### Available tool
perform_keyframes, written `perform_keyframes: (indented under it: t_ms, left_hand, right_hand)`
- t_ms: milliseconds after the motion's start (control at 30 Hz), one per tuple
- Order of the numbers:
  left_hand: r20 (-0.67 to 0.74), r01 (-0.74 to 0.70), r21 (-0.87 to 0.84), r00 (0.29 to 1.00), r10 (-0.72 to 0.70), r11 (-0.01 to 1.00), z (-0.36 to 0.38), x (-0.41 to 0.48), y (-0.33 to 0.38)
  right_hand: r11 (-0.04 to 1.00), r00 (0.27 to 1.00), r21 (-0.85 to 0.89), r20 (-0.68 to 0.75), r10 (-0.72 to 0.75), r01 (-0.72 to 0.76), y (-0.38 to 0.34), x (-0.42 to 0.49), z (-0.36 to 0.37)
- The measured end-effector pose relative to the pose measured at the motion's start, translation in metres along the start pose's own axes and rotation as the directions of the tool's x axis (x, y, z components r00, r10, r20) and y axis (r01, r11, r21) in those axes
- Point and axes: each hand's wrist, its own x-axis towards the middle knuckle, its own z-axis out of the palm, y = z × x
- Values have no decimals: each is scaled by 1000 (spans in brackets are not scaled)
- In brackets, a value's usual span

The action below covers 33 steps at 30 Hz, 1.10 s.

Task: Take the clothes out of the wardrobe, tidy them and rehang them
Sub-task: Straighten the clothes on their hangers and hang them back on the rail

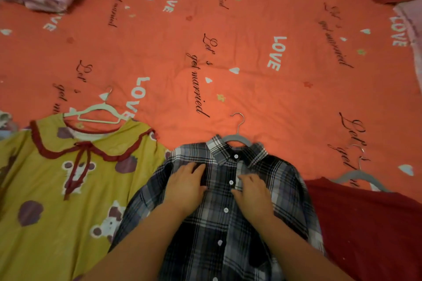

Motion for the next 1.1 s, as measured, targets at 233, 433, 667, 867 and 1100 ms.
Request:
perform_keyframes:
  t_ms: [233, 433, 667, 867, 1100]
  left_hand:
    - [-46, 38, -53, 998, -41, 998, -33, -69, -27]
    - [-176, 23, -101, 984, -40, 995, -74, -163, -79]
    - [-292, 55, -56, 954, -69, 997, -108, -313, -202]
    - [-337, 177, -75, 922, -192, 981, -111, -433, -328]
    - [-314, 352, -132, 872, -375, 927, -106, -520, -445]
  right_hand:
    - [998, 998, 14, 21, -58, 58, -59, -67, -7]
    - [993, 993, 41, -46, -108, 110, -139, -141, -17]
    - [977, 975, -70, -78, -209, 203, -260, -249, 13]
    - [915, 931, -189, -3, -364, 357, -376, -316, 81]
    - [828, 864, -251, 85, -496, 501, -497, -352, 140]
